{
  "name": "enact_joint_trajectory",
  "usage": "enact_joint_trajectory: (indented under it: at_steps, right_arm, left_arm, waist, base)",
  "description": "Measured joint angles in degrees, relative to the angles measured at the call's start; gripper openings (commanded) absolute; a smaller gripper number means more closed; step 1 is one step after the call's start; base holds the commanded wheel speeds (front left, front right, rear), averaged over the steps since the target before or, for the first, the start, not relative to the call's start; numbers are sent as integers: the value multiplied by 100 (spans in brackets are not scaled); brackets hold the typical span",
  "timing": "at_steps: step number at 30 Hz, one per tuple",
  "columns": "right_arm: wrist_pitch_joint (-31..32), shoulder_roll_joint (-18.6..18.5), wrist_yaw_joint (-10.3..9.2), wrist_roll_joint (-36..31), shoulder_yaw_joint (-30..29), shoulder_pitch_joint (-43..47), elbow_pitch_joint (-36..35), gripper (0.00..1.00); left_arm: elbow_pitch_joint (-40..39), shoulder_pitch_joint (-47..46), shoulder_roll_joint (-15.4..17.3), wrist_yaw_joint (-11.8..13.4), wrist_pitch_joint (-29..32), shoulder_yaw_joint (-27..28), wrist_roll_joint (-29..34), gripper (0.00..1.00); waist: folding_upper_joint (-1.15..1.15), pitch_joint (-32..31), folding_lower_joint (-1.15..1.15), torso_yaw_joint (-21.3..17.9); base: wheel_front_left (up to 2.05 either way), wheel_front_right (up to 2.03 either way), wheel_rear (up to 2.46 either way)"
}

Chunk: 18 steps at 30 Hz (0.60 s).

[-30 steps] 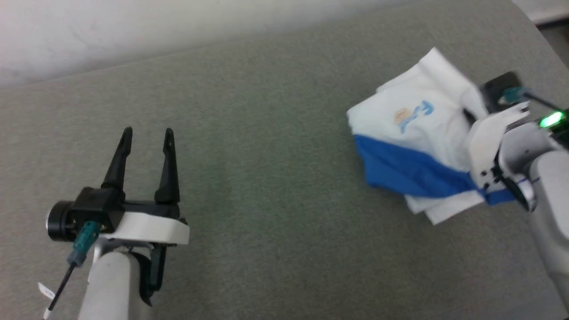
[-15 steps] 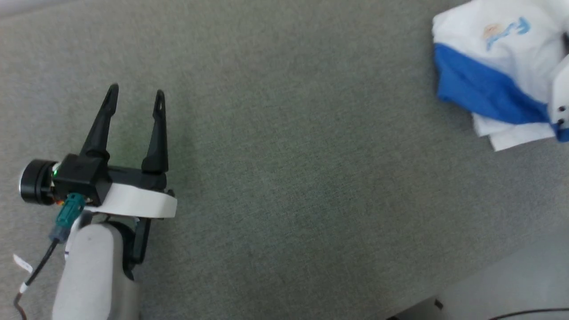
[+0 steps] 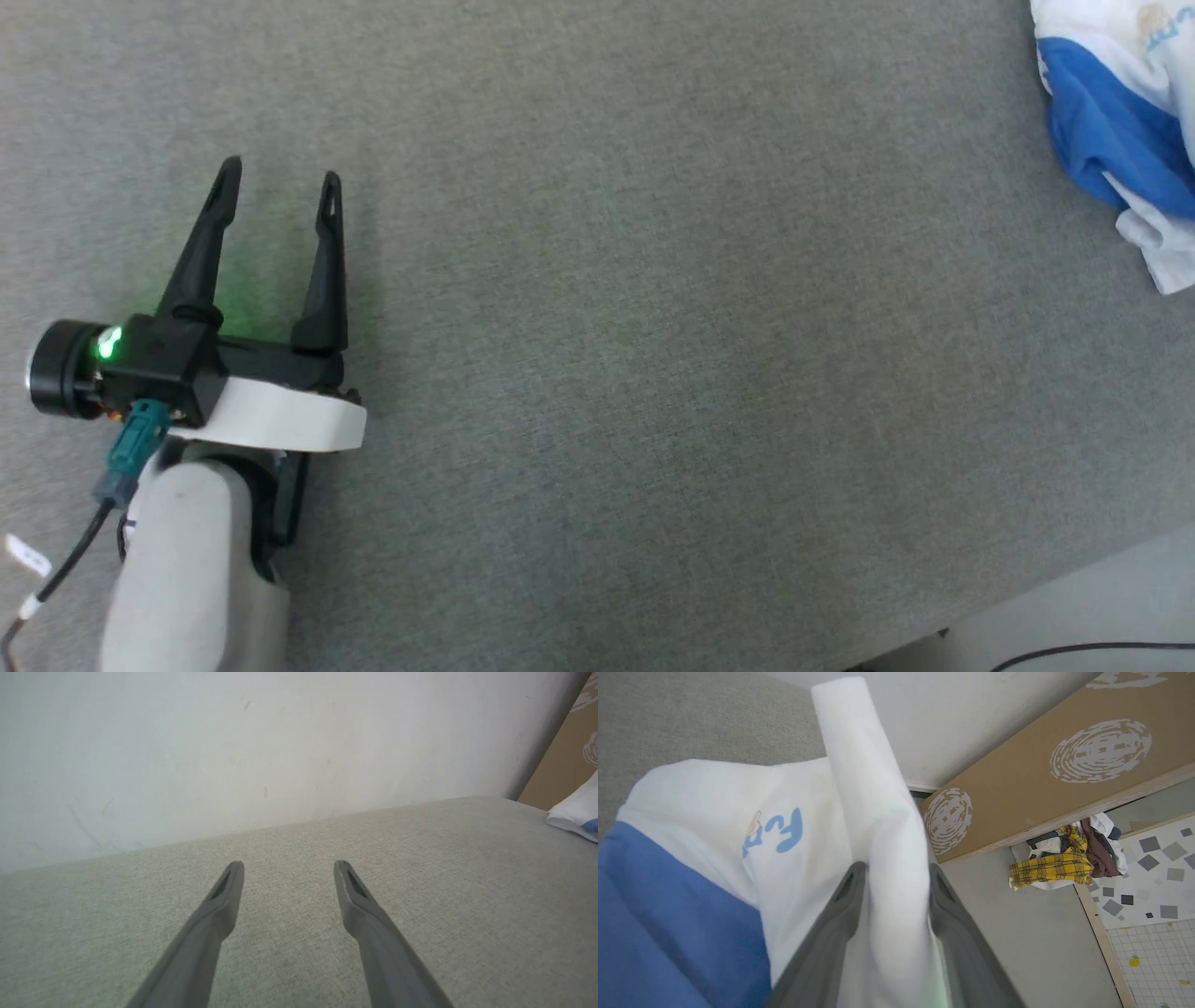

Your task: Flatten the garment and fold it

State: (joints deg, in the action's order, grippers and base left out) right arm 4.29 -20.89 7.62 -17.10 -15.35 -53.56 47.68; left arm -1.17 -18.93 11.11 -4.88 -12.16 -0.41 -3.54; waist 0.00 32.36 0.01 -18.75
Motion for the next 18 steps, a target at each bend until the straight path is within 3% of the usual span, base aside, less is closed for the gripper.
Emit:
enact_joint_trajectory:
  at_steps: [9, 18]
  right_arm:
    - [-809, 34, -1, 104, -198, 293, -125, 100]
    - [-1350, 148, -1, 1346, 531, 1280, -1013, 100]
  left_arm:
    - [534, 156, -277, 92, -202, -48, -190, 100]
    - [872, 624, -625, 148, -255, -67, -478, 100]
  waist:
    - [0, -588, -2, 140]
    - [0, -1551, -3, 374]
  base:
    - [0, 0, 0]
    - [0, 0, 0]
